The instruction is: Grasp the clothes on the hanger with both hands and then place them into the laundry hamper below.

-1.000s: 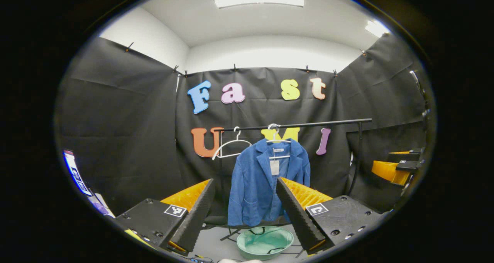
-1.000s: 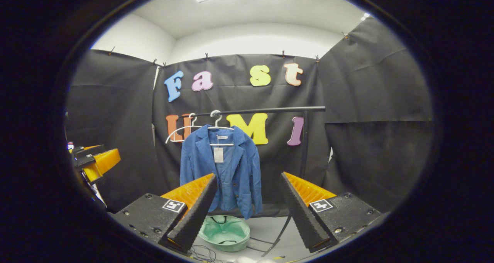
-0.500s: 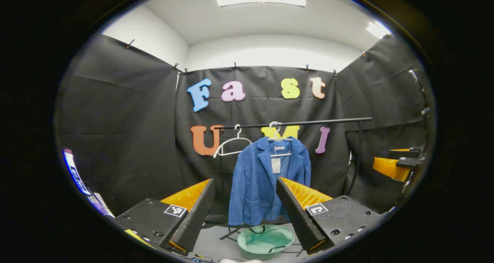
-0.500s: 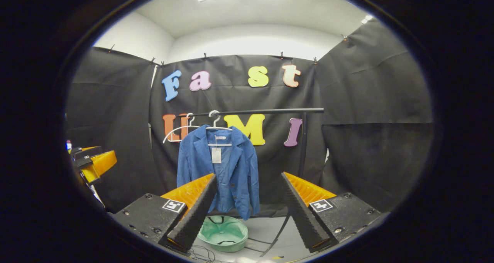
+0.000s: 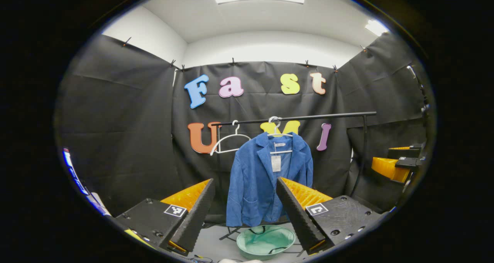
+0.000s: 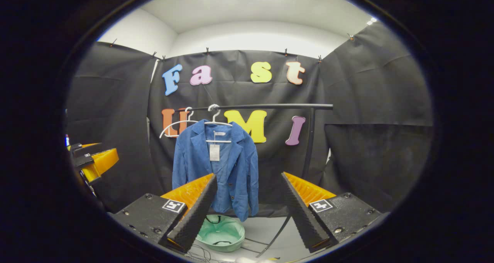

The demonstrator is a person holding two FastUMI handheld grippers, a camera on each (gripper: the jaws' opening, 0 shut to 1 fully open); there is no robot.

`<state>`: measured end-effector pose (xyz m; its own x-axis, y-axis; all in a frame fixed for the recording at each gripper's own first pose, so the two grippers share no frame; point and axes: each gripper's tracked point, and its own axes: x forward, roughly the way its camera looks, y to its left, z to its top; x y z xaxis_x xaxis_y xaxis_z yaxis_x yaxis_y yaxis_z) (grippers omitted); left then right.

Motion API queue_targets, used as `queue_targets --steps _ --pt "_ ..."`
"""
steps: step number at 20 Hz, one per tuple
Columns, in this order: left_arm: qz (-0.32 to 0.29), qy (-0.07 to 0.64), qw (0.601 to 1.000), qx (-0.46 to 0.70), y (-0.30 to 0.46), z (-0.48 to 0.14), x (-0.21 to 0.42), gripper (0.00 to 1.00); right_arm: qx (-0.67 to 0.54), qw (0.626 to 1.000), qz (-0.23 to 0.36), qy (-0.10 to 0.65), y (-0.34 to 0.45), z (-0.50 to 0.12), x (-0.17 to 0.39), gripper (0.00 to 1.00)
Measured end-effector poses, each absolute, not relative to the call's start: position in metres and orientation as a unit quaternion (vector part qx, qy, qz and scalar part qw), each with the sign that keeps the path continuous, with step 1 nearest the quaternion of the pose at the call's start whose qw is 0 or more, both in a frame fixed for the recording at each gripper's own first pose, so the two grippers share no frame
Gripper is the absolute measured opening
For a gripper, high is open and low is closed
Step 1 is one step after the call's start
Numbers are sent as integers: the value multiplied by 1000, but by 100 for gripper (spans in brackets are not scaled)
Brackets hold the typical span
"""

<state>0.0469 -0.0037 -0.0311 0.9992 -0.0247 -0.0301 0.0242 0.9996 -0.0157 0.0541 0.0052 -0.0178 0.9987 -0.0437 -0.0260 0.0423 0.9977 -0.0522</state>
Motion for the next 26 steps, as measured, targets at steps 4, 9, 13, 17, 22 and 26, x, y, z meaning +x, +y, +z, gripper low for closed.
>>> queue_targets --steps 4,9,13,17,22,26 --pt "-19 13 1000 -12 -25 -33 89 99 -23 1000 -6 19 0 -25 109 100" --pt "-20 -9 1000 2 -48 -32 151 99 -15 999 9 32 -10 -40 188 100" --pt "-7 -1 1000 -3 -55 -44 201 99 -26 999 16 37 -18 -50 250 100" --pt "10 1 1000 21 -56 -60 252 99 -28 998 34 50 -17 -62 313 100" --pt "14 20 1000 2 -69 -89 310 99 -25 996 64 59 -7 -74 381 100" --pt "34 21 999 14 -60 -97 352 96 -22 994 88 56 8 -70 426 100"
